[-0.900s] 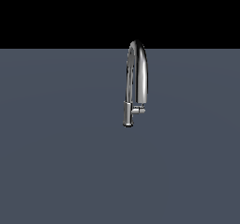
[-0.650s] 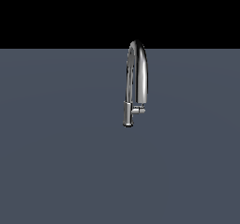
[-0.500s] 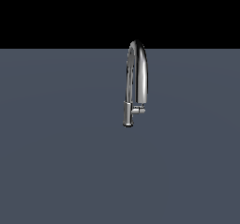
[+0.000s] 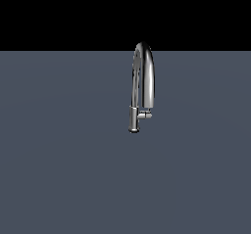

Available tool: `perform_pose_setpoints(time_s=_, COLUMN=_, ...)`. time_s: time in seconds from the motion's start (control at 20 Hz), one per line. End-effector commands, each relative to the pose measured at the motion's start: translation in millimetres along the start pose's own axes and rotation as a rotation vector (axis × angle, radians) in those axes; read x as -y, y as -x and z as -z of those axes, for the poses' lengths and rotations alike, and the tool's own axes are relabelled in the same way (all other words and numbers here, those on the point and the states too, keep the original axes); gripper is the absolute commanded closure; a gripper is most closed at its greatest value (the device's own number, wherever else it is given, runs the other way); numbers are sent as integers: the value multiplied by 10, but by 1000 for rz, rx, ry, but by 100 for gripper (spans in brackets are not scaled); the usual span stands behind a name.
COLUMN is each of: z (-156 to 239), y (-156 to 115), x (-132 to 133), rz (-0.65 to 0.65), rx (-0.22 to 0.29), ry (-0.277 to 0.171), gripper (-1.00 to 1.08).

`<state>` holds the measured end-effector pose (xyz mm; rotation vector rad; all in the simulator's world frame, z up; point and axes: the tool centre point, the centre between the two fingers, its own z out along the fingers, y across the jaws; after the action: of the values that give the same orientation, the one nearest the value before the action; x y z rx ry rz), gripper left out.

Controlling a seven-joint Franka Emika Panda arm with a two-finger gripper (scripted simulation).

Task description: Turn on the faucet by rotating a designated handle.

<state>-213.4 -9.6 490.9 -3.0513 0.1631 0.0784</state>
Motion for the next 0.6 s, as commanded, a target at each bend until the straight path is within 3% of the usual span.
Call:
perform_pose_setpoints(time_s=0.0, z=-24, y=-117, x=-6, rz=-26, rx=28, ry=-24, gripper=108)
perform_pose_setpoints(time_s=0.55, z=-210, y=-740, x=-76, rz=-169, rx=182, ry=-156, gripper=108)
